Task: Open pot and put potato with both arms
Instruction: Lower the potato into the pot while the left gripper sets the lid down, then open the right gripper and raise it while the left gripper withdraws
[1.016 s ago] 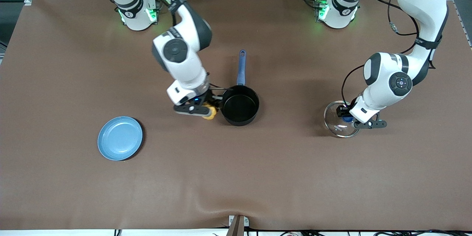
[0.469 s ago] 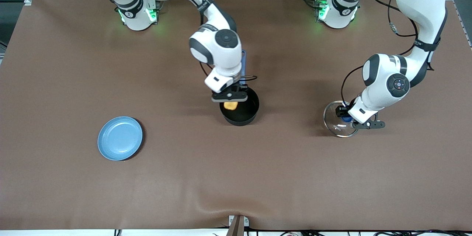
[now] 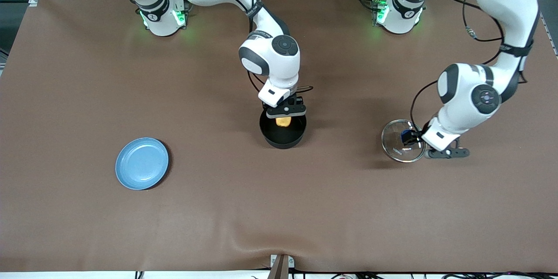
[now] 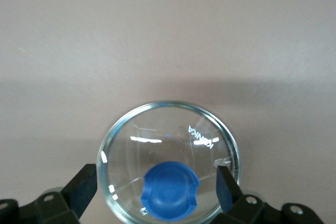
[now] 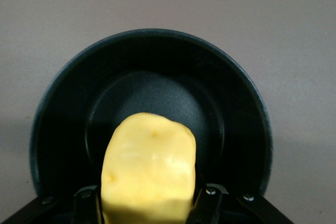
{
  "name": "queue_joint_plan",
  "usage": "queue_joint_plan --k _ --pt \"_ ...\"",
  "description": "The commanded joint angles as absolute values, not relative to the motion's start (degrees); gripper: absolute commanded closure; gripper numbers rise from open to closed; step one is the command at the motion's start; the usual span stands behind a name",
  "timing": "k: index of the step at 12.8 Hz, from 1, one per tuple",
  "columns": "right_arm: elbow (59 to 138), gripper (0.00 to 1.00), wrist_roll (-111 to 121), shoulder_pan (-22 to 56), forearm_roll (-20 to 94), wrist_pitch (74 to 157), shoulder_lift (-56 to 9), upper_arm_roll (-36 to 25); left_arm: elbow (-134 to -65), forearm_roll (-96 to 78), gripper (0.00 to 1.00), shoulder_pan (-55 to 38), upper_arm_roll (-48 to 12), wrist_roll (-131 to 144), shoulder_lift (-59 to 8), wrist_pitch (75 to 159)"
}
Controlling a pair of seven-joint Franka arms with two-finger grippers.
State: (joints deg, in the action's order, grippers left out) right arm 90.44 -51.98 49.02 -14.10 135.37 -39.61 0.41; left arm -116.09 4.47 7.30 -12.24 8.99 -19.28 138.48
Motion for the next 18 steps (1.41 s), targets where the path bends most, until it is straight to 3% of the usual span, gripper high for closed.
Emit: queue_joint_plan --k 1,6,7,8,9,10,11,15,18 --pt "88.0 0.94 -53.1 49.2 -15.8 138.6 -43.1 -0.1 -110.8 5.5 0.00 8.0 -12.6 9.6 -14.7 129.1" --pt "86.9 0.92 -53.1 49.1 -15.9 139.7 -45.4 -0.3 -92.1 2.9 0.00 8.3 -14.7 9.0 -13.2 109.7" --pt "86.7 0.87 -53.1 49.1 -15.8 140.2 -45.7 -0.3 -88.2 2.9 0.00 8.2 -14.9 9.0 -13.3 106.9" --pt "86.7 0.77 -53.1 49.0 -15.8 140.2 -46.0 -0.2 -85.5 2.8 0.00 8.3 -14.9 8.9 -13.1 103.9" --pt "86.7 0.54 -53.1 48.9 -15.8 140.2 -46.1 -0.3 -84.3 2.6 0.00 8.5 -15.2 8.7 -12.7 101.0" --pt "86.7 0.39 -53.1 48.7 -15.8 140.3 -46.1 -0.3 -83.6 1.9 0.00 8.8 -15.2 8.7 -11.6 98.1" --pt "86.7 0.31 -53.1 48.7 -15.8 140.3 -46.1 -0.3 -83.4 1.0 0.00 8.9 -15.0 8.6 -9.7 96.5" --pt "86.6 0.28 -53.0 48.5 -15.7 140.2 -45.8 -0.2 -84.0 -0.7 0.00 7.6 -14.1 8.1 -4.3 90.3" --pt "85.8 0.28 -52.7 48.1 -15.0 139.3 -44.6 -0.2 -84.2 -1.2 0.00 -2.6 -5.6 8.5 -0.9 86.4"
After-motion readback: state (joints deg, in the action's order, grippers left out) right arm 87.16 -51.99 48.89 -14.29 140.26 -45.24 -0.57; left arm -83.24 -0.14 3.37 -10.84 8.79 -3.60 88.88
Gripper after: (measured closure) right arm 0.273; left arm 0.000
